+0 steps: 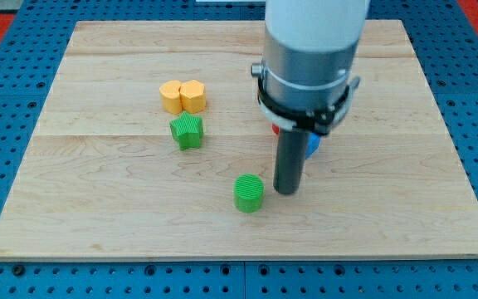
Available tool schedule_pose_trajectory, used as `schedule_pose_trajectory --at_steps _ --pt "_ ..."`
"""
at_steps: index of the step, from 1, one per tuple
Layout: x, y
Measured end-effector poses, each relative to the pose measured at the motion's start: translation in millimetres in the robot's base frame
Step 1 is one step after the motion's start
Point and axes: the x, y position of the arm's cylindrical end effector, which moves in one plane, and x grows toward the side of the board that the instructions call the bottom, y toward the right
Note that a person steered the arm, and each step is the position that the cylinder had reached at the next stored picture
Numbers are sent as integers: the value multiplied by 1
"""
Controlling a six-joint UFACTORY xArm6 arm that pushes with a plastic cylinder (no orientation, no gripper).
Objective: Slide the green circle closer to the yellow hexagon
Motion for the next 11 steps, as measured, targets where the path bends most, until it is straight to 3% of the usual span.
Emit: schedule_pose_trajectory --at_steps 1,2,11 --pt "32 -13" --pt "25 -43" --pt "-130 -98"
